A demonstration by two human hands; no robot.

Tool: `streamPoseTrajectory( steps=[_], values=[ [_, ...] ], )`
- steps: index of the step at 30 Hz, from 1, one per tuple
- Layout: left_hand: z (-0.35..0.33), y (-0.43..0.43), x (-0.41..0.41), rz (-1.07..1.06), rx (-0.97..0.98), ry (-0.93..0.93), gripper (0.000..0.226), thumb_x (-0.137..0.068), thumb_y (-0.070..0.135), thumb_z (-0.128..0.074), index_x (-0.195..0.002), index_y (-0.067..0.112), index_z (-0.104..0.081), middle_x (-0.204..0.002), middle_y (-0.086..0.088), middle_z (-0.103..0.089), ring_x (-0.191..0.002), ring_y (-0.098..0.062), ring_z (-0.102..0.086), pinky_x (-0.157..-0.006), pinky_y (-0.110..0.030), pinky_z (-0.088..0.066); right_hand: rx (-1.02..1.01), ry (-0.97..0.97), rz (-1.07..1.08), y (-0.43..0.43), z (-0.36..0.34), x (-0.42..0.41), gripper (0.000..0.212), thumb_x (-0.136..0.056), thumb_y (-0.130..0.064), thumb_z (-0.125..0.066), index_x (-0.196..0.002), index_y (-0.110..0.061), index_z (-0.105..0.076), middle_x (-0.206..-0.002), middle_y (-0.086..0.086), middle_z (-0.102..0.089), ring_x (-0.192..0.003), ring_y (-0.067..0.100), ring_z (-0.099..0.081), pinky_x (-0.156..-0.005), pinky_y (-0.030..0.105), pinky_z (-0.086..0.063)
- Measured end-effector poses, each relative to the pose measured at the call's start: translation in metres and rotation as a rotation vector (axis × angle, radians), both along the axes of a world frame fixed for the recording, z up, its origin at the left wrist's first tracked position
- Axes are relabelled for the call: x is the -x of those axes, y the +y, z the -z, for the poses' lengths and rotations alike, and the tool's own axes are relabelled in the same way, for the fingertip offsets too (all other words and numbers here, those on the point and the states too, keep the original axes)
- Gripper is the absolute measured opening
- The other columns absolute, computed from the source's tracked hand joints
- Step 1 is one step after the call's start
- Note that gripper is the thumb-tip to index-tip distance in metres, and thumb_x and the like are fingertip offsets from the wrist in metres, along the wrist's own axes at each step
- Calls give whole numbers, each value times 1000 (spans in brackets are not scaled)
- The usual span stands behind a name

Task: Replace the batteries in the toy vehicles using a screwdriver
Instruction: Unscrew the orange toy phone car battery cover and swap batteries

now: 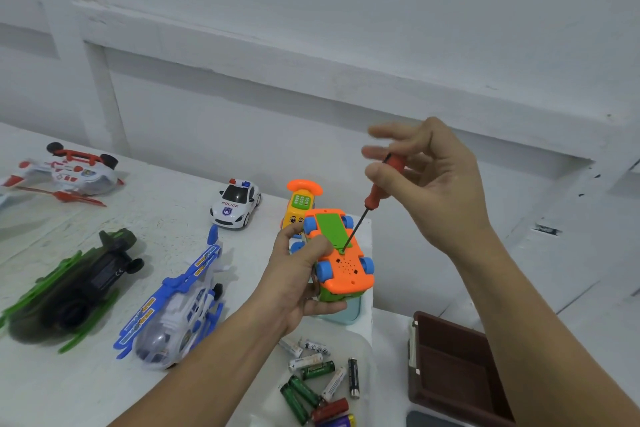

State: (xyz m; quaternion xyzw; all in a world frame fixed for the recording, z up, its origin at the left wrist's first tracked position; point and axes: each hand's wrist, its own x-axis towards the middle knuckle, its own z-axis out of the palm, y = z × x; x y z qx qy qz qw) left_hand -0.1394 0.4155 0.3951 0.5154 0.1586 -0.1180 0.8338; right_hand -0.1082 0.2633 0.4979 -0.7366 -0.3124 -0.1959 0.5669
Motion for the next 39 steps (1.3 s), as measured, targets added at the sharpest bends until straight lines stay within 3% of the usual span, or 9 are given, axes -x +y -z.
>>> streamPoseTrajectory(
  steps=[5,11,19,22,25,29,32,35,39],
  values=[
    [-1,0,-1,-18,-3,-10,41,-90,16,-63,-121,39,-49,-110,-14,-65,-66,-31,-72,-48,-39,-56,-32,-37,-9,0,1,2,21,-78,-1,-76,-82,-14,-61,-88,9,-71,-63,30,-70,-61,51,-58],
    [-1,-4,-2,-28,-1,-3,42,-90,15,-63,-121,39,-49,-111,-13,-63,-70,-33,-72,-48,-39,-56,27,-7,-54,-4,-1,7,24,-83,4,-65,-98,-14,-65,-96,6,-72,-83,24,-74,-69,49,-60],
    [-1,-7,-3,-48,-4,-12,41,-88,15,-64,-118,40,-51,-113,-15,-63,-66,-32,-72,-51,-40,-56,181,-131,69,4,-6,-1,29,-82,-10,-77,-90,-29,-55,-78,-12,-59,-65,7,-65,-58,39,-57],
    [-1,-8,-3,-38,-11,-15,40,-88,16,-64,-117,40,-51,-112,-14,-63,-68,-32,-72,-51,-40,-56,163,-126,65,-1,-2,-5,19,-85,-22,-71,-96,-32,-59,-90,-10,-62,-83,9,-66,-62,33,-58],
    [-2,-10,-4,-27,-11,-14,39,-88,16,-64,-115,41,-51,-111,-13,-64,-67,-32,-73,-51,-40,-57,132,-44,-25,-2,-3,-5,26,-88,-1,-58,-104,-21,-62,-120,-6,-63,-109,11,-65,-80,27,-57],
    [-3,-9,-7,-27,-18,-12,38,-89,16,-64,-114,41,-51,-107,-10,-64,-64,-28,-73,-52,-41,-57,142,-33,-40,2,-10,-5,30,-86,0,-66,-98,-26,-57,-99,-7,-67,-92,14,-69,-72,42,-61],
    [-3,-9,-8,-19,-19,-12,38,-88,16,-64,-114,41,-51,-108,-12,-64,-66,-29,-73,-52,-41,-57,146,-95,21,6,-9,-7,32,-76,-14,-79,-86,-31,-53,-83,-12,-59,-81,7,-61,-62,32,-57],
    [-2,-7,-10,-23,-9,-8,39,-88,16,-65,-116,40,-51,-110,-12,-64,-67,-30,-72,-51,-41,-57,112,-91,21,8,-7,-10,22,-79,-22,-74,-85,-28,-54,-96,-5,-62,-96,10,-63,-67,31,-57],
    [-3,-4,-12,-26,10,-4,41,-88,15,-64,-119,38,-51,-111,-13,-63,-69,-31,-71,-49,-39,-56,77,6,-109,6,-7,-10,26,-85,6,-61,-90,-19,-56,-114,1,-68,-104,17,-69,-78,38,-60]
  ],
)
